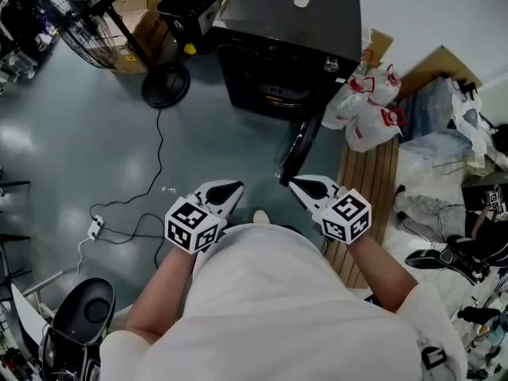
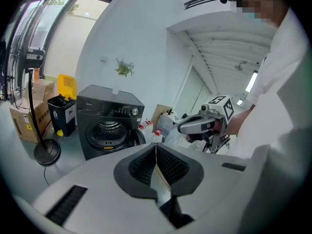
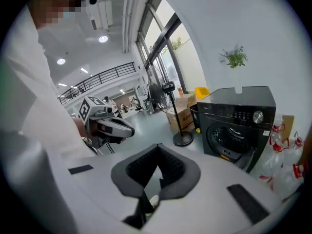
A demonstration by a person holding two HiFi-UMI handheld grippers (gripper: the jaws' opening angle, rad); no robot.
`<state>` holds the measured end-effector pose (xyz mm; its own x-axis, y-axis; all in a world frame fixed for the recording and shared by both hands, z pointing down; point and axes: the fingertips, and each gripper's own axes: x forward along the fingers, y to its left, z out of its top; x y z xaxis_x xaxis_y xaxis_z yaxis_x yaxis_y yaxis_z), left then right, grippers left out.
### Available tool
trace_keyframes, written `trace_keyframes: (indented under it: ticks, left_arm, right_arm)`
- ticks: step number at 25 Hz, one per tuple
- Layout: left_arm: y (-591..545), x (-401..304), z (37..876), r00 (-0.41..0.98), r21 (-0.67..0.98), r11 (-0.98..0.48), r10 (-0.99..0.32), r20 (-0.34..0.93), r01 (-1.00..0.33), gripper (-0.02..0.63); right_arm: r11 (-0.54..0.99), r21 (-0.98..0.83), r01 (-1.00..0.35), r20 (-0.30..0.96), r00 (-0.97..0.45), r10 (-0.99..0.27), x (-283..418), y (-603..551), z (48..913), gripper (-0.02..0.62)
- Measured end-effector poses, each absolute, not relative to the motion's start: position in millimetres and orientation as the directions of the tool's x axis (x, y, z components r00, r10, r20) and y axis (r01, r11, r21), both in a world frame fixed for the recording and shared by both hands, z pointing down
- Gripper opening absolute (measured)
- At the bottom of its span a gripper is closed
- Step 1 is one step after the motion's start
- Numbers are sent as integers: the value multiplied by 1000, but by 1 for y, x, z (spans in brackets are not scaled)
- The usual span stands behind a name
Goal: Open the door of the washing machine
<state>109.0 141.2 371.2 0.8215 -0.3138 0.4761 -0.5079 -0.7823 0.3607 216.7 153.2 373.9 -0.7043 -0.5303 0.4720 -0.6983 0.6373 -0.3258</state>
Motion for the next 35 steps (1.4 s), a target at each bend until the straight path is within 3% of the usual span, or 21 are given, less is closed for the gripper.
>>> trace_keyframes:
  ticks: [35]
  left_arm:
    - [192, 124, 355, 830, 363, -775, -351, 434, -517, 17]
  right_arm:
    - [713, -271, -647, 395, -750, -531, 211, 195, 352, 6]
